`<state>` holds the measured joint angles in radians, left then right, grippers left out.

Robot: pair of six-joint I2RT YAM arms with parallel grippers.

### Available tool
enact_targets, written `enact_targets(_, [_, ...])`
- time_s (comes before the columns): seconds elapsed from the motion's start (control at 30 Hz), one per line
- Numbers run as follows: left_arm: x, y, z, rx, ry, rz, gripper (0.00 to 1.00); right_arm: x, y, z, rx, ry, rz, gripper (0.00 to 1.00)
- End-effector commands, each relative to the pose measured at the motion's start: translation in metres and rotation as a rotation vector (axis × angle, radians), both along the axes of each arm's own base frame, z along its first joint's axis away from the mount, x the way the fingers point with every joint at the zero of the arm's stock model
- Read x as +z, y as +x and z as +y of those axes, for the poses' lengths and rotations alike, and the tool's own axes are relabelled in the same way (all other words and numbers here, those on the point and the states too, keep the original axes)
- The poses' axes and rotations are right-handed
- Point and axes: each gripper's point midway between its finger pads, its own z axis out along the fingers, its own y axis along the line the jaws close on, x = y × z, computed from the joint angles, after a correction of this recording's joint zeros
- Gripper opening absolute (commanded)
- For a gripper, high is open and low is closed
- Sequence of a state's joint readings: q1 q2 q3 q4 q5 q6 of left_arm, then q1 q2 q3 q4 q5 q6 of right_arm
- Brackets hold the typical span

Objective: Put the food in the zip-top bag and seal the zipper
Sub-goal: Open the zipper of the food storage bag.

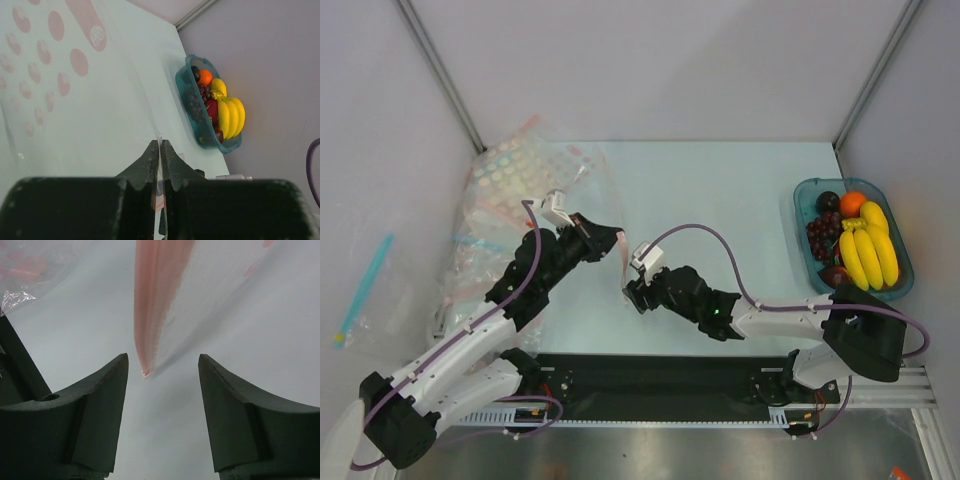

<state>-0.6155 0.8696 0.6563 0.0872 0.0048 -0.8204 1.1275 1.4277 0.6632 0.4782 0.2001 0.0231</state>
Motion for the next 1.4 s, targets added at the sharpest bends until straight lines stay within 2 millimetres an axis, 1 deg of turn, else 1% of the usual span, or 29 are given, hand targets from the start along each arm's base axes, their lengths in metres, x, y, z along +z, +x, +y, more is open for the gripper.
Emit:
enact_targets(0.0, [0.015, 0.0, 0.001, 0.02, -0.022, -0.041, 0.1, 0.031, 0.008, 0.013, -0.024, 0.079, -0.069, 0.63])
enact_targets(0.13, [0.015, 0.0, -0.001, 0.019, -0.021, -0.04, 0.1, 0.032, 0.017, 0.008, -0.088, 0.076, -0.085, 0.59])
enact_targets(0.3, [0.018, -0.003, 0.0, 0.022, -0.026, -0.048, 0.1, 0.032, 0.021, 0.004, -0.121, 0.071, -0.091, 0.56])
enact_targets(0.4, [0.019, -0.003, 0.0, 0.024, -0.023, -0.05, 0.11, 0.032, 0.029, -0.003, -0.185, 0.066, -0.102, 0.52])
enact_targets(0.5, [0.018, -0.003, -0.001, 0.021, -0.021, -0.044, 0.11, 0.033, 0.031, -0.005, -0.201, 0.072, -0.104, 0.48])
enact_targets(0.6, [0.015, -0.002, -0.001, 0.029, -0.012, -0.039, 0.11, 0.034, 0.035, -0.011, -0.242, 0.077, -0.112, 0.42])
enact_targets(0.67, [0.014, -0.001, -0.002, 0.027, -0.006, -0.034, 0.11, 0.037, 0.036, -0.014, -0.258, 0.087, -0.119, 0.4])
enact_targets(0.77, [0.012, -0.001, -0.004, 0.022, 0.0, -0.029, 0.11, 0.044, 0.035, -0.019, -0.274, 0.103, -0.133, 0.4])
enact_targets(0.8, [0.012, 0.0, -0.005, 0.023, 0.002, -0.029, 0.11, 0.042, 0.035, -0.022, -0.282, 0.098, -0.137, 0.4])
enact_targets(0.87, [0.011, 0.0, -0.007, 0.022, 0.005, -0.023, 0.11, 0.049, 0.037, -0.028, -0.31, 0.121, -0.149, 0.4])
enact_targets(0.9, [0.01, 0.0, -0.007, 0.022, 0.01, -0.021, 0.11, 0.049, 0.037, -0.029, -0.313, 0.119, -0.15, 0.4])
enact_targets(1.0, [0.007, 0.0, -0.011, 0.02, 0.027, -0.018, 0.11, 0.052, 0.038, -0.035, -0.336, 0.126, -0.155, 0.37])
enact_targets(1.1, [0.007, 0.0, -0.013, 0.026, 0.042, -0.019, 0.12, 0.057, 0.039, -0.04, -0.357, 0.142, -0.164, 0.33])
enact_targets(1.23, [0.01, -0.002, -0.015, 0.021, 0.045, -0.027, 0.12, 0.057, 0.039, -0.037, -0.343, 0.136, -0.16, 0.22])
enact_targets(1.27, [0.009, -0.002, -0.016, 0.021, 0.047, -0.027, 0.12, 0.057, 0.038, -0.036, -0.34, 0.138, -0.16, 0.17])
enact_targets(1.3, [0.01, -0.001, -0.014, 0.029, 0.053, -0.029, 0.13, 0.057, 0.038, -0.036, -0.34, 0.136, -0.159, 0.13])
enact_targets(1.33, [0.009, -0.001, -0.014, 0.03, 0.058, -0.029, 0.13, 0.056, 0.038, -0.035, -0.334, 0.134, -0.158, 0.06])
enact_targets(1.37, [0.012, -0.001, -0.015, 0.028, 0.06, -0.036, 0.15, 0.057, 0.037, -0.034, -0.325, 0.135, -0.156, 0.03])
